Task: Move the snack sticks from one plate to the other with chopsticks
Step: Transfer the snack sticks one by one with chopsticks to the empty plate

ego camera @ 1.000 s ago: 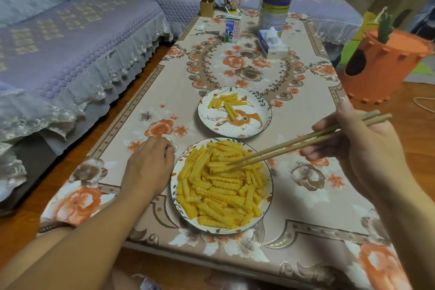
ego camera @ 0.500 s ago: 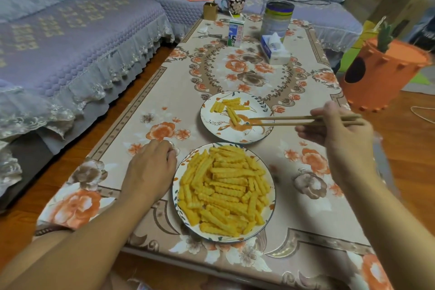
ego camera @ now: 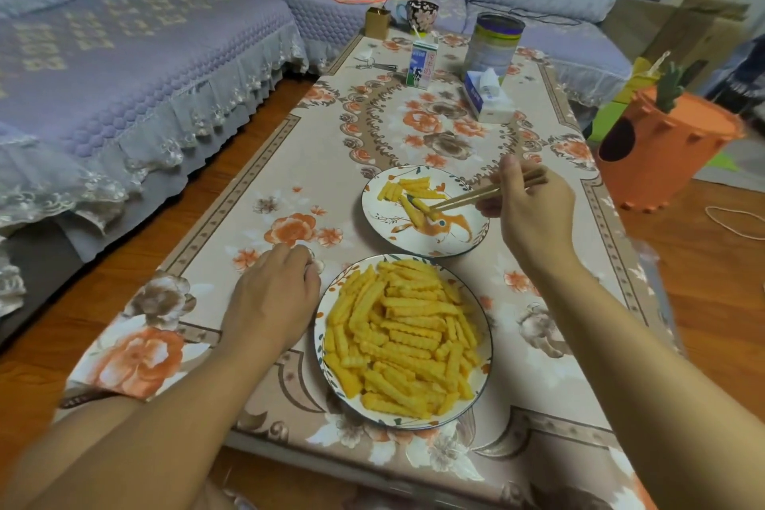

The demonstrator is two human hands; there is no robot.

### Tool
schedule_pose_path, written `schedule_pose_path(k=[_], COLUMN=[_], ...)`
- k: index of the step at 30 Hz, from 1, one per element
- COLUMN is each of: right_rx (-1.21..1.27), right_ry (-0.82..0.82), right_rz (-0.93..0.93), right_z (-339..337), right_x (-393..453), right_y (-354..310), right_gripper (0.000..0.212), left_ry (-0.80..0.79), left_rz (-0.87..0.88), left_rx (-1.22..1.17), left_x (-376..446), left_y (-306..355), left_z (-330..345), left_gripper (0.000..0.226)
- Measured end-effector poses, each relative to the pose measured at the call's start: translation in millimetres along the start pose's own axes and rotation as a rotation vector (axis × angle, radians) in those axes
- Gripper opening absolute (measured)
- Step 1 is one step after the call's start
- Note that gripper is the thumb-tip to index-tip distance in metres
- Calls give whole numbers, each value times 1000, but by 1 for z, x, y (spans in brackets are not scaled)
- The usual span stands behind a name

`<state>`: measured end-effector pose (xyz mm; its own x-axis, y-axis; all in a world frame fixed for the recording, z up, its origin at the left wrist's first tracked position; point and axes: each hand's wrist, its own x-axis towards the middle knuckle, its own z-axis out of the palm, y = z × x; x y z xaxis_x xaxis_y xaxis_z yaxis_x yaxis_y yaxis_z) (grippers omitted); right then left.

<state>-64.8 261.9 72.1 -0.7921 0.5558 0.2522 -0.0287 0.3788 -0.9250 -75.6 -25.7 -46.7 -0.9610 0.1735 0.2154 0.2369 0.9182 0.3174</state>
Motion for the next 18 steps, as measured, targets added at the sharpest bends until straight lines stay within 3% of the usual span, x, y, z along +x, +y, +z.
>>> schedule_pose_path(k=[5,8,11,18], right_rx=[201,315,284,60], right_ry=[-1,-136,-243,-273], right_rz=[66,87,91,-31], right_z=[-41,-78,-99,-107], right_x=[-11,-40,-75,-117], right_y=[-33,-58,-67,-68], right_gripper=[40,41,43,33], left_ry=[-11,-13,-15,-12], left_rz=[5,0,1,2], left_rx=[-5,-1,6,13], left_x=[0,0,-1,-3], left_y=[0,0,0,3], left_z=[-1,-1,-1,-3], left_gripper=[21,22,24,26])
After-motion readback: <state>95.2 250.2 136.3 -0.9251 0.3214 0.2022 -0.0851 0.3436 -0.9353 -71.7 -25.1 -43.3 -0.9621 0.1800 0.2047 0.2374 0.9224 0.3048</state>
